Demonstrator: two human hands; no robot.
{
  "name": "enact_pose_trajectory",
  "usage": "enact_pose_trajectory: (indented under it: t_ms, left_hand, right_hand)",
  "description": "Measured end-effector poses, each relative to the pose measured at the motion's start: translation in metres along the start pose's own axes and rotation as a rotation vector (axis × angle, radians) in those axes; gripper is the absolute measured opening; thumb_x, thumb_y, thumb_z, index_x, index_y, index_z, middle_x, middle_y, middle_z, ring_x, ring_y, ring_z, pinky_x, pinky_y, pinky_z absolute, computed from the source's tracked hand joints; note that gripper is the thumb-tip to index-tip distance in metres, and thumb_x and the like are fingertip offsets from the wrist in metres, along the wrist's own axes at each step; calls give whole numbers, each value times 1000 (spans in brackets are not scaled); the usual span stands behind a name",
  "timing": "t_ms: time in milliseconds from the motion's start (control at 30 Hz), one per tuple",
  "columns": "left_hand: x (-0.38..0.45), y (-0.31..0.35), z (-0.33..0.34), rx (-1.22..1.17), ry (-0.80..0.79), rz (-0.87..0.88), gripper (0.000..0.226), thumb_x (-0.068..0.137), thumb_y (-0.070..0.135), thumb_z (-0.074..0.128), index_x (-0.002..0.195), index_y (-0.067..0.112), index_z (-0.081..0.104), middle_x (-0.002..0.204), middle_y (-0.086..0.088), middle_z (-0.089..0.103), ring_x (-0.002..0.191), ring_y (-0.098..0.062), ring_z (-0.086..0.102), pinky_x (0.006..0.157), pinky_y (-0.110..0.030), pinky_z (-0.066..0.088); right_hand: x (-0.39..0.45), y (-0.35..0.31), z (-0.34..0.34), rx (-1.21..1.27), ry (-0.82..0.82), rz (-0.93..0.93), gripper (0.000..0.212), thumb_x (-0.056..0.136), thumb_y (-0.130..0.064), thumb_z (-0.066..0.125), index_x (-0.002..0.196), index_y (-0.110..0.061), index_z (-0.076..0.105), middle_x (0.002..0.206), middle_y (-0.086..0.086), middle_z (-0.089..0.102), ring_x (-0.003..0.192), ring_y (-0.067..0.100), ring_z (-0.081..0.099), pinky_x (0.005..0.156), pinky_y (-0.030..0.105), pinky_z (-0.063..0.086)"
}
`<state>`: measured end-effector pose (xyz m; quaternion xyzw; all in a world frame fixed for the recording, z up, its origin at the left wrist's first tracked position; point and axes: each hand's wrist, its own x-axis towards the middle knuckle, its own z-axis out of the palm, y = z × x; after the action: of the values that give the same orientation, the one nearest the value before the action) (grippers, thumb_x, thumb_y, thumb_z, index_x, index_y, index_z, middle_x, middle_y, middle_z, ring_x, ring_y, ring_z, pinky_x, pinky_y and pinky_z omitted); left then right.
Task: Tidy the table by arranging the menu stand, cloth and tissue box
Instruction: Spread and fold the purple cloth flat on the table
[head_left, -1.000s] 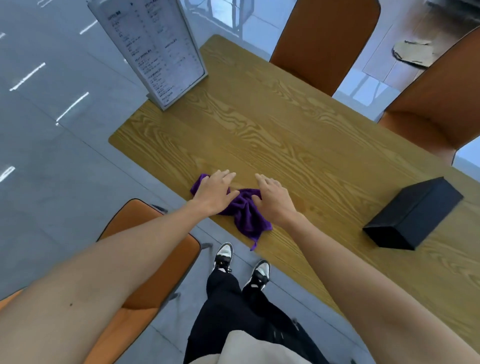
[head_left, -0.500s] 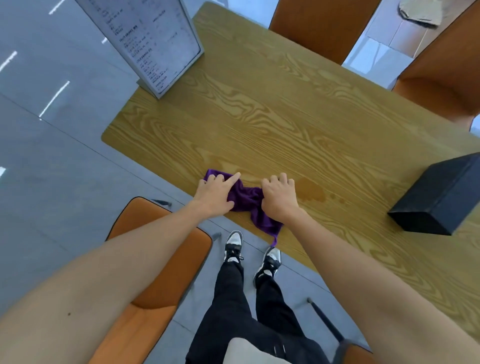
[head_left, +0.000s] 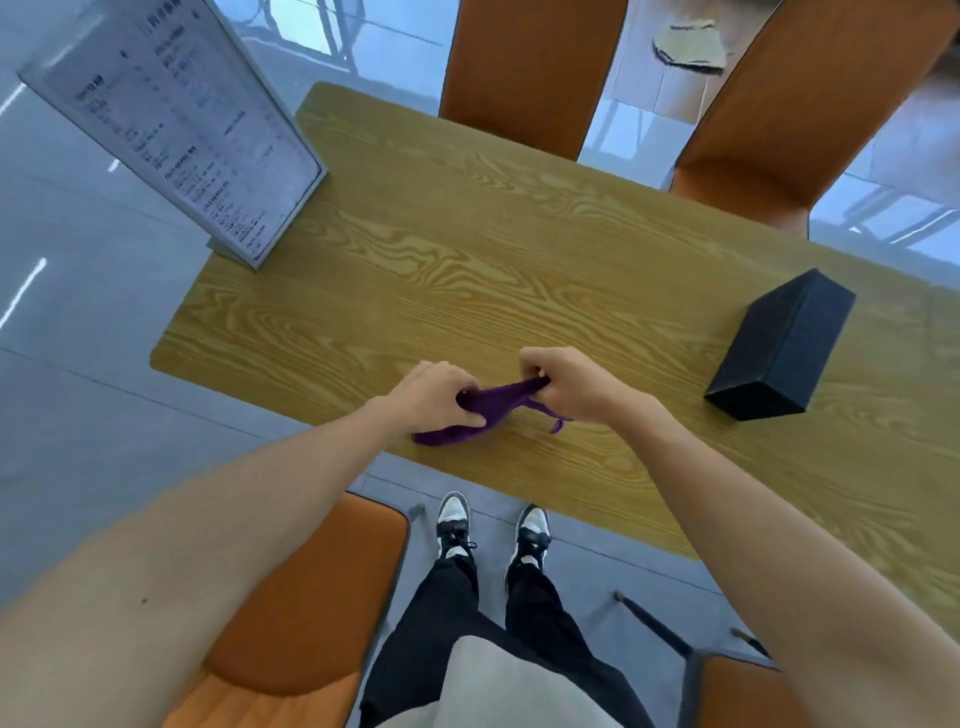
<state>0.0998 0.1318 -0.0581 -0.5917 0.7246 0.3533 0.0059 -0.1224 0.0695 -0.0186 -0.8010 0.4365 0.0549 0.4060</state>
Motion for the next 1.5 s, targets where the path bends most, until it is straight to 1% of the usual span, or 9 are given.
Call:
enact_pose_trajectory:
  t_ms: [200,467,700,800,933,1067,1167,1300,1500]
  left_hand:
    - [13,20,-28,21,257,238,29,81,40,78,71,16,65,65,8,53,68,-21,54,68,-31,37]
    - [23,60,-32,13,135,244,25,89,45,71,100,23,71,87,7,71,82,-18,65,74,-37,52]
    - [29,76,-4,-172,-197,91,37,71,67,73,71,30,70,72,3,67,71,-21,62,68,-42,52]
    - [35,75,16,-120,-144,18,27,80,59,71,81,32,73,83,9,69,81,-17,64,72,-36,51]
    - [42,68,47,72,165,-105,20,93,31,65,112,25,70,111,-2,61,104,-25,58,87,-38,43]
    - [45,65,70,144,428,-54,32,88,18,68,121,17,67,106,-10,56,96,-32,55,82,-44,45]
    - [40,69,92,108,378,31,31,93,23,66,123,16,68,111,-12,60,98,-34,59,83,-47,49]
    - [35,69,132,191,217,-17,54,100,39,55,148,16,49,150,-20,47,137,-36,44,110,-48,39]
    - [33,69,167,226,232,-104,77,101,55,28,160,8,16,167,-19,11,155,-35,9,122,-60,10]
  right_hand:
    - [-30,12,-42,-29,145,52,33,78,6,53,72,-25,43,81,-5,53,75,21,48,67,42,43]
    - [-91,31,-47,46,203,208,24,83,-4,58,83,-27,52,85,-1,62,73,24,61,61,44,54]
    - [-118,55,-29,133,88,364,4,82,-18,62,82,-20,65,82,1,68,73,22,61,61,38,49]
    - [-112,71,-15,79,84,430,5,87,-19,59,88,-20,64,91,1,66,81,23,62,70,42,54]
    - [-95,89,17,-190,275,479,23,95,-10,52,117,-12,59,114,9,60,102,31,58,88,44,49]
    - [-83,96,57,-330,471,346,39,91,-9,63,130,-5,62,120,17,63,104,38,62,91,49,49]
    - [-80,100,86,-295,474,342,38,93,-15,67,130,-5,64,117,19,66,100,41,65,87,50,52]
    - [-80,109,118,-262,417,441,46,96,-22,67,137,-2,60,132,28,61,121,46,60,98,56,51]
    - [-70,122,144,-307,381,472,66,104,-41,48,159,-9,32,165,26,25,153,47,22,119,63,26]
